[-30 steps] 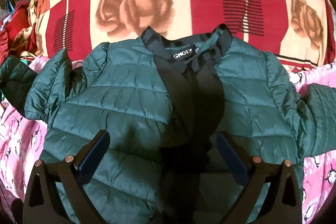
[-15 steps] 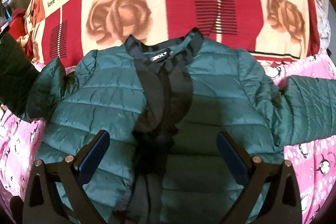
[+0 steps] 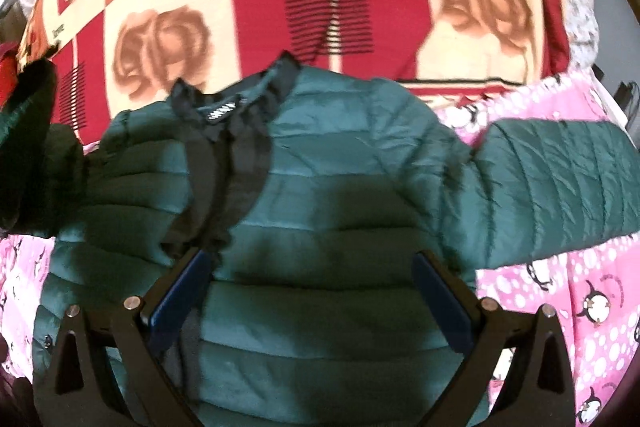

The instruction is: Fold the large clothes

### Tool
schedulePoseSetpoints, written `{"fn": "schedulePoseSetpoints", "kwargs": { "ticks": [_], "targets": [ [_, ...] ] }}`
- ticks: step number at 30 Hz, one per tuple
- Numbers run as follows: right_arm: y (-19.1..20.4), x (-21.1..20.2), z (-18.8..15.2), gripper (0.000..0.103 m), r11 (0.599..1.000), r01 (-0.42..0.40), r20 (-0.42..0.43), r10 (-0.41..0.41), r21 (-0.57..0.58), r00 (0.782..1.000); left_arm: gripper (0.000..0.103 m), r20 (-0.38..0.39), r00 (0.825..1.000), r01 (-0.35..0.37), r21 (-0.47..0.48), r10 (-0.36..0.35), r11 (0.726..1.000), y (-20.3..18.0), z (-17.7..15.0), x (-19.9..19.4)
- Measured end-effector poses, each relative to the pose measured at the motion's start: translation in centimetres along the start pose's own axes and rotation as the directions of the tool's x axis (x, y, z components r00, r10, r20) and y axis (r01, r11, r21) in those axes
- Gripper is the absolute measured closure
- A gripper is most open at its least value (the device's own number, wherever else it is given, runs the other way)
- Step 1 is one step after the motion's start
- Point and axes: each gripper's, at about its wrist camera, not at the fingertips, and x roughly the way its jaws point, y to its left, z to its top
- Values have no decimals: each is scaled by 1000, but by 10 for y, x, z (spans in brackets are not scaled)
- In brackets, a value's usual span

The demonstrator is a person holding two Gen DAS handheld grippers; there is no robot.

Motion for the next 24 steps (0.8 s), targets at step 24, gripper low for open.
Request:
{"fn": "schedulePoseSetpoints", "kwargs": {
  "ticks": [24],
  "targets": [
    [-56, 5, -11, 0, 983, -51, -24, 56, 178, 998, 94, -170, 950, 249, -88, -261, 965, -24, -33, 16]
  ]
}}
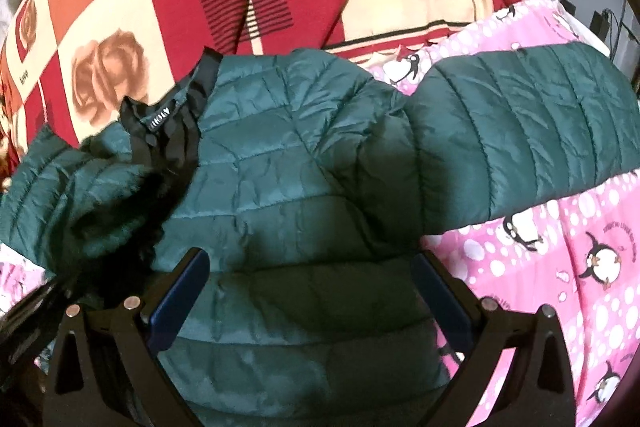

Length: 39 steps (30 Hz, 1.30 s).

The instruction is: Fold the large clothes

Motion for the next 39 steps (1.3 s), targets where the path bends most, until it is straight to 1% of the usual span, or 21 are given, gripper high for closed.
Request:
{"fn": "schedulePoseSetpoints", "kwargs": {
  "ticks": [3, 5, 6, 7, 10, 12, 13, 15, 16, 17, 18, 20, 21, 23, 27, 29, 33, 36, 37, 38, 39],
  "targets": [
    [12, 0, 0, 0, 997, -73, -16, 73, 9, 997, 91, 53, 999, -3, 18, 2, 1000, 13, -3, -34],
    [26, 3, 0, 0, 991, -135, -32, 135, 5, 990, 91, 90, 995, -54, 25, 51, 998, 28, -5, -51],
    [35, 7, 0, 0, 988, -155, -39, 155, -2, 987, 91, 110, 991, -85, 25, 82, 996, 38, -6, -60],
    [42, 10, 0, 0, 988, -156, -44, 156, -8, 987, 91, 124, 987, -106, 22, 103, 994, 45, -5, -65],
    [66, 27, 1, 0, 984, -175, -65, 174, -17, 983, 91, 160, 970, -180, -29, 182, 983, 80, -4, -79],
    [76, 39, 3, 0, 980, -198, -92, 197, 2, 976, 91, 154, 962, -215, -90, 227, 972, 105, -4, -82],
    [81, 47, 4, 2, 978, -208, -109, 208, 12, 972, 91, 150, 959, -226, -114, 241, 968, 113, -3, -82],
    [89, 59, 3, 27, 973, -229, -132, 228, 5, 965, 91, 140, 953, -245, -170, 270, 954, 133, -3, -81],
    [94, 62, 3, 58, 973, -232, -138, 228, -14, 964, 91, 132, 951, -252, -194, 280, 948, 141, -3, -80],
    [97, 61, 4, 73, 972, -231, -133, 225, -35, 965, 91, 127, 951, -253, -213, 283, 944, 148, -3, -78],
    [100, 54, 6, 76, 973, -222, -108, 215, -64, 971, 91, 124, 951, -251, -224, 283, 942, 153, -2, -77],
    [100, 39, 13, 84, 973, -195, -53, 190, -122, 980, 91, 123, 948, -258, -233, 292, 938, 159, -2, -74],
    [99, 31, 17, 85, 974, -166, -15, 165, -153, 986, 91, 123, 948, -261, -237, 295, 936, 161, -1, -71],
    [89, 17, 30, 86, 978, -116, 49, 127, -174, 991, 91, 119, 949, -257, -243, 291, 935, 163, 1, -66],
    [58, 11, 57, 87, 987, -32, 109, 50, -160, 993, 91, 109, 951, -258, -235, 290, 937, 160, 5, -52],
    [42, 17, 63, 89, 990, -7, 107, 22, -144, 994, 91, 103, 950, -267, -218, 294, 939, 155, 6, -45],
    [25, 49, 68, 90, 990, 67, 92, -56, -122, 994, 91, 95, 949, -279, -197, 302, 940, 147, 9, -36],
    [17, 75, 64, 90, 993, 63, 58, -58, -95, 997, 91, 112, 945, -282, -201, 308, 938, 143, 15, -35],
    [15, 76, 63, 86, 994, 63, 58, -58, -86, 997, 91, 121, 943, -282, -200, 309, 938, 141, 18, -35],
    [13, 74, 62, 71, 995, 71, 58, -67, -70, 996, 91, 128, 941, -285, -196, 313, 938, 139, 21, -34],
    [10, 69, 61, 63, 995, 83, 60, -80, -53, 995, 91, 134, 939, -290, -191, 318, 938, 137, 24, -32]
  ]
}}
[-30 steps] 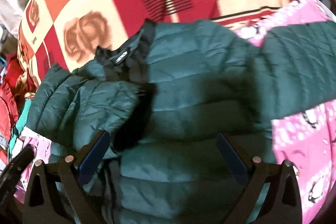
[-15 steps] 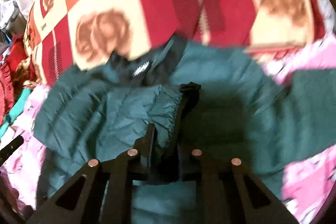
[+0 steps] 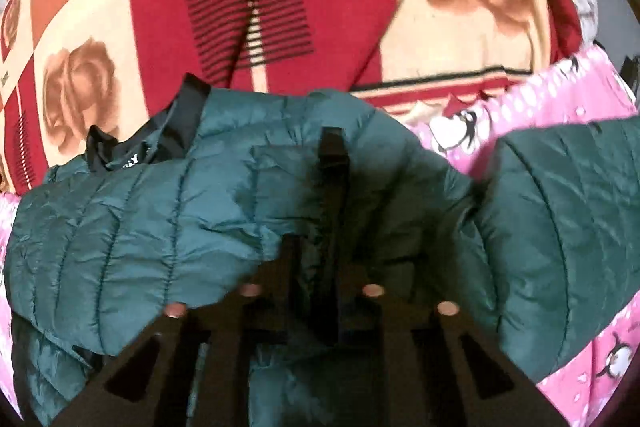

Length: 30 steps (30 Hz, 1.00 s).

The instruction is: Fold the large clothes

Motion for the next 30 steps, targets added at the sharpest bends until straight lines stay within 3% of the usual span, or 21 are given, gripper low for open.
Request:
{"fn": "schedulePoseSetpoints", "kwargs": {
  "ticks": [1, 3, 6, 11, 16, 22, 26, 30],
  "targets": [
    [-3, -7, -1, 54, 1000, -2, 10, 2, 17, 1000, 91, 5, 1000, -2, 6, 2, 1000, -3, 2, 2],
    [-2, -28, -1, 52, 999, -25, 46, 24, 27, 999, 91, 12, 1000, -4, 20, 4, 1000, -11, 6, 8],
    [20, -50, 1, 51, 994, -91, 71, 94, -54, 993, 91, 36, 999, -11, 34, 10, 999, -21, 12, 17],
    [68, -39, 0, 45, 959, -228, -10, 229, -168, 973, 91, 17, 999, -39, 49, 38, 998, -34, 14, 44],
    [92, 5, -3, 45, 962, -170, -55, 162, -216, 985, 91, -11, 998, -60, 58, 60, 997, -36, 7, 65],
    [86, 40, 6, 45, 974, -122, -51, 114, -192, 992, 91, -15, 997, -77, 77, 79, 994, -43, 0, 75],
    [84, 31, 10, 45, 973, -114, -63, 103, -201, 993, 90, -14, 995, -101, 95, 103, 990, -47, -3, 78],
    [69, -4, 6, 45, 972, -149, -33, 145, -184, 989, 90, -13, 995, -100, 91, 101, 991, -46, -4, 79]
  ]
}}
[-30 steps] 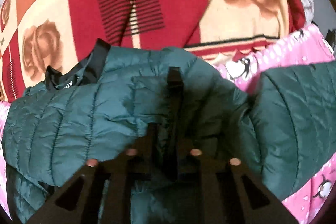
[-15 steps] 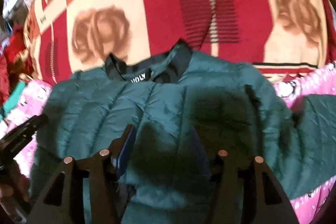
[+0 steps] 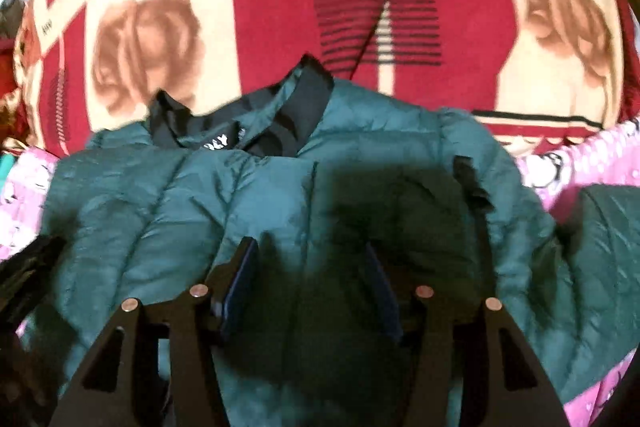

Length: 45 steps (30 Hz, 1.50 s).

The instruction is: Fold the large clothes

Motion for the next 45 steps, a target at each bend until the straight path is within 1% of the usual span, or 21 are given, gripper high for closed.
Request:
{"fn": "schedulePoseSetpoints", "kwargs": {
  "ticks": [4, 7, 10, 14, 16, 18, 20, 21, 24, 28, 34, 38, 45],
  "targets": [
    [-8, -16, -14, 45, 1000, 16, 10, -16, -1, 1000, 89, 2, 1000, 8, -13, -8, 1000, 1, -1, 1],
    [-20, -3, -24, 45, 999, 46, -28, -46, 13, 999, 89, 4, 1000, 7, -13, -7, 1000, 0, -1, 2],
    [-27, 22, -28, 45, 999, 35, -62, -33, 33, 998, 88, 7, 1000, 7, -9, -7, 1000, -1, -2, 4],
    [-19, 26, -25, 45, 998, 66, -61, -66, 9, 996, 86, 7, 1000, 9, -9, -9, 1000, -2, -2, 5],
    [-19, 18, -24, 45, 998, 59, -55, -57, 28, 997, 86, 9, 1000, 13, -7, -13, 1000, -1, -2, 0],
    [-19, 4, -25, 40, 998, 28, -32, -26, 63, 999, 86, 23, 1000, 15, -7, -15, 1000, 0, -4, -10],
    [-19, -13, -28, 24, 997, 19, -4, -19, 71, 1000, 86, 19, 1000, 20, -11, -19, 1000, 0, -5, -19],
    [-18, -20, -30, 22, 998, 22, 5, -23, 66, 1000, 86, 16, 1000, 28, -16, -27, 999, 1, -6, -25],
    [-14, -44, -36, 22, 998, 42, 36, -43, 39, 998, 86, 33, 998, 47, -22, -47, 999, 1, -9, -42],
    [-17, -74, -44, 22, 998, 33, 66, -37, 52, 997, 86, 51, 996, 68, -14, -67, 998, -4, -13, -66],
    [-9, -94, -57, 21, 998, 45, 69, -48, 44, 996, 86, 81, 992, 97, 12, -97, 995, -16, -23, -103],
    [-5, -108, -64, 20, 998, 50, 87, -53, 34, 995, 86, 92, 990, 104, 31, -107, 994, -26, -30, -121],
    [-12, -128, -78, 18, 997, 60, 92, -64, 45, 994, 86, 112, 986, 117, 47, -122, 992, -45, -39, -145]
  ]
}}
